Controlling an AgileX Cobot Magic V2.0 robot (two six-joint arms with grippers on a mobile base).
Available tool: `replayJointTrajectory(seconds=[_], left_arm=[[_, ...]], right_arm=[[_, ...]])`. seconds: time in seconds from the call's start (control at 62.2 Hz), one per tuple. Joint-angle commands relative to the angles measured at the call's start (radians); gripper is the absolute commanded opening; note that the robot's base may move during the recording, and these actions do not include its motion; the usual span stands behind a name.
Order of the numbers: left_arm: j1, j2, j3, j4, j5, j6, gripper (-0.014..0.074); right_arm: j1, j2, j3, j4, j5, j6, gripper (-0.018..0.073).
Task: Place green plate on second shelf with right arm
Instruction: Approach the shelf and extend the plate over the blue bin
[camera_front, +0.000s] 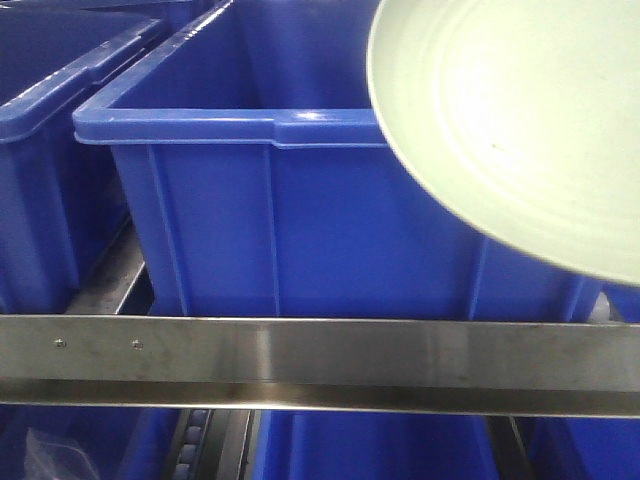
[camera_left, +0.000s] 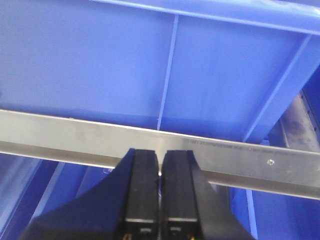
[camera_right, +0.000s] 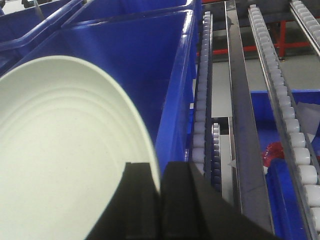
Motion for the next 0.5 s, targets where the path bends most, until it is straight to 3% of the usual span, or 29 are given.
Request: replayJointTrajectory(seconds=[0.0,0.482], left_arm=[[-0.005,-0.021,0.032,0.002,-0.068,0.001,0.0124],[-0.005,-0.021,0.032,0.002,-0.068,0.001,0.0124]], right_arm=[[-0.005,0.009,-0.034,0.006,-0.108,0.0,0.0057],[-0.005,0.01,-0.034,0.006,-0.108,0.0,0.0057]])
